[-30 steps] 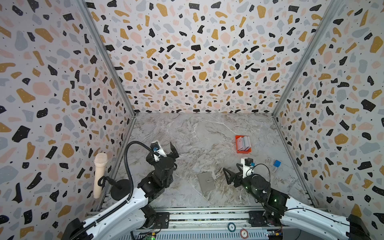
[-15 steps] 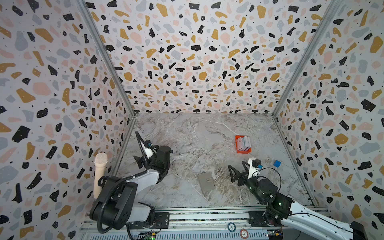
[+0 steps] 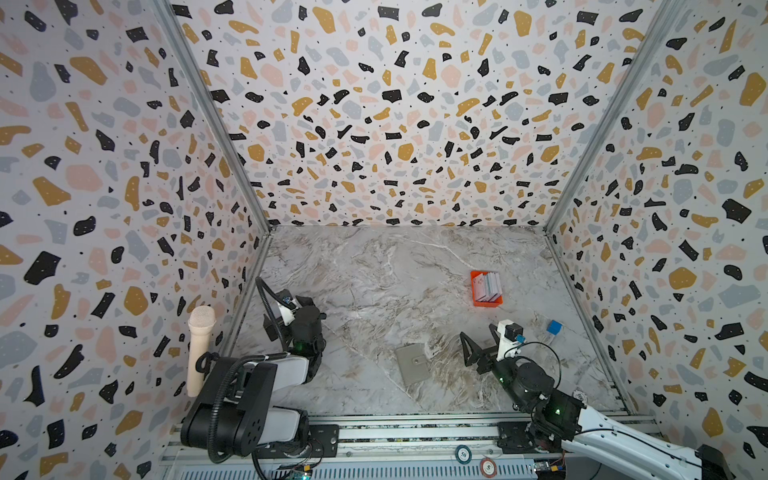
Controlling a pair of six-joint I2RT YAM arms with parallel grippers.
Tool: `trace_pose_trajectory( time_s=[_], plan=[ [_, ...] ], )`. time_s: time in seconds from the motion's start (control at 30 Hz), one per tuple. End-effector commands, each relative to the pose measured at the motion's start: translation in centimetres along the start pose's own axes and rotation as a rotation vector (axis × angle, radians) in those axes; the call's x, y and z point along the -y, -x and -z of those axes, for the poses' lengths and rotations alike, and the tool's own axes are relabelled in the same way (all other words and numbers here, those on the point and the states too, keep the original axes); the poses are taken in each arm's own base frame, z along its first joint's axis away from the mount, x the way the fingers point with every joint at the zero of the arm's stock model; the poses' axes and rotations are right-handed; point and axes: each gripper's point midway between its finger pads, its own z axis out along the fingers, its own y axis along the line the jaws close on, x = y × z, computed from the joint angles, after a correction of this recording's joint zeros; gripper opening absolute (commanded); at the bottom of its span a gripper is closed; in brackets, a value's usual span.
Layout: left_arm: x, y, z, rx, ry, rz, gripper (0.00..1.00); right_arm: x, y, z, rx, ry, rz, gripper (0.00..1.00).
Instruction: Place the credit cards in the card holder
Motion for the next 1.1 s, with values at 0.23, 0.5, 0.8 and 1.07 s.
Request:
trace_pose_trajectory(
  time_s=[0.23, 0.5, 0.8, 1.07],
  plan=[
    [1.0, 1.4, 1.2, 0.127, -0.122, 0.048, 1.0, 1.2, 0.8, -0.4, 0.015, -0.094, 0.049, 0.99],
    [1.4, 1.4, 1.2, 0.114, -0.145, 0.041, 1.0, 4.6, 1.9, -1.6, 0.038, -0.28, 0.107, 0.99],
    [1.4, 1.5, 1.2, 0.115, -0.145, 0.04, 1.0, 10.5, 6.4, -2.4, 0.193, -0.423, 0.238, 0.99],
    [1.4, 1.4, 1.2, 0.113, -0.144, 0.04, 1.0, 15.7, 5.3, -3.3, 0.161, -0.531, 0.309, 0.99]
  ],
)
